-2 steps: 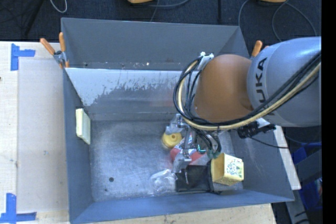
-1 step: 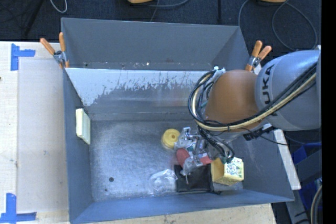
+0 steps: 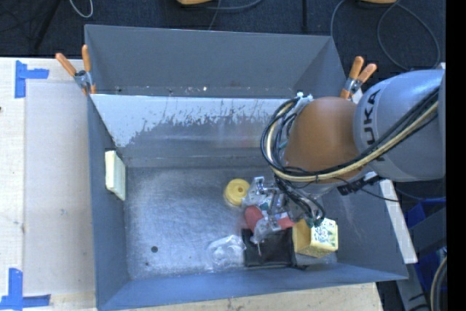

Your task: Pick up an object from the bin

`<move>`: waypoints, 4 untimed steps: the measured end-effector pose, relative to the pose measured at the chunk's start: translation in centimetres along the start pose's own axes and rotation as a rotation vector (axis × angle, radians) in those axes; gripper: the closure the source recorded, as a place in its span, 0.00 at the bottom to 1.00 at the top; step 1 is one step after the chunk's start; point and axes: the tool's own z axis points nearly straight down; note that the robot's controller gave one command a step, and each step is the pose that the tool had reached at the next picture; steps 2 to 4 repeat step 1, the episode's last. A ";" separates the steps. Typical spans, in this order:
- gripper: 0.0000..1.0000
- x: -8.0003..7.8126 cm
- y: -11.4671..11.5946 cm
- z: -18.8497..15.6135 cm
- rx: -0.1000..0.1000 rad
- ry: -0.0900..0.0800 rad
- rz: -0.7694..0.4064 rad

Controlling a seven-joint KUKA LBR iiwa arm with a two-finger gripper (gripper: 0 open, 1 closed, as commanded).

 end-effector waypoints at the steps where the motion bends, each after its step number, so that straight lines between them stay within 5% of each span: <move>1: 1.00 -0.9 -0.2 -11.7 0.018 -0.007 -0.092; 4: 1.00 -0.9 -0.2 -11.7 0.018 -0.007 -0.092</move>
Offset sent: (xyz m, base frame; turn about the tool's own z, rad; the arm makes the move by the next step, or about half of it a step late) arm 0.0000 0.0000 0.0000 0.0000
